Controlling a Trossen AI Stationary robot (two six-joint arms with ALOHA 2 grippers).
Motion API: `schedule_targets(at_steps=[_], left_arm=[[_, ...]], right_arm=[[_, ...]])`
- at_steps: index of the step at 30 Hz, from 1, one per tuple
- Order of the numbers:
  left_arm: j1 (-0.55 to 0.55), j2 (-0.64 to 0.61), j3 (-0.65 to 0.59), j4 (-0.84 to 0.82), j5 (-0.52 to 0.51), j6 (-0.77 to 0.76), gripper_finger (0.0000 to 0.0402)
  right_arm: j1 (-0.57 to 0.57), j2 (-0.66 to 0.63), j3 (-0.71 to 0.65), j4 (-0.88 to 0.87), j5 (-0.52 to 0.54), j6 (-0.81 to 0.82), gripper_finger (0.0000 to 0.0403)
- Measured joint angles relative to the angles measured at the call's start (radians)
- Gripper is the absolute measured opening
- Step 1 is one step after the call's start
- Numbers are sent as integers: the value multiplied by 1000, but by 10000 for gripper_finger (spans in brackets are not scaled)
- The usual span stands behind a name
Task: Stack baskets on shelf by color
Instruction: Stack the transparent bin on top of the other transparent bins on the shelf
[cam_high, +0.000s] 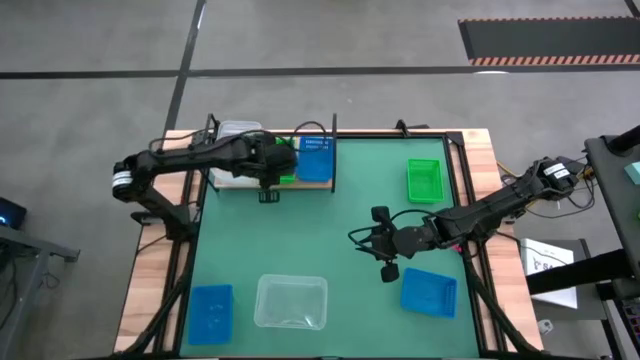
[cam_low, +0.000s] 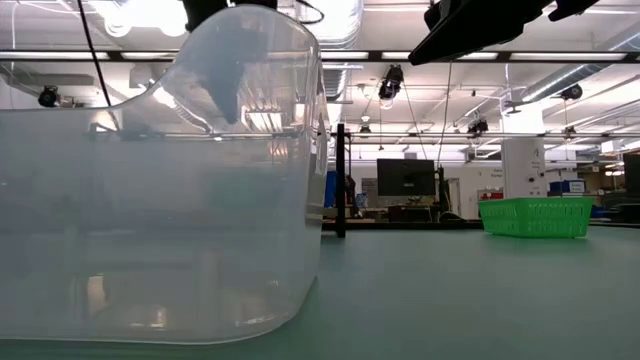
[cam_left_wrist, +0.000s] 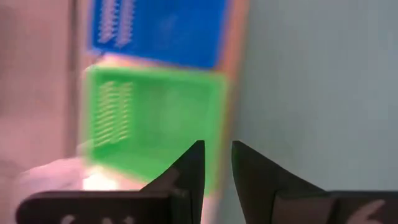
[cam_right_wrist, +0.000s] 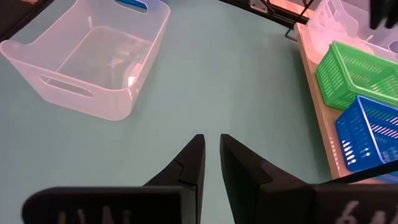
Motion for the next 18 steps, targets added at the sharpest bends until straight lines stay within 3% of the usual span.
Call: schedule_targets(at_steps=[4, 11, 18], left_arm=[[-157, -90, -92, 190, 79, -124, 55], [-484, -221, -242, 504, -5, -320, 35], [-715, -258, -336, 688, -19, -567, 33]], right_arm=[[0, 0, 0, 9, 0, -37, 43], [0, 1, 0, 79, 0, -99, 43], [0, 1, 0, 148, -1, -136, 43]])
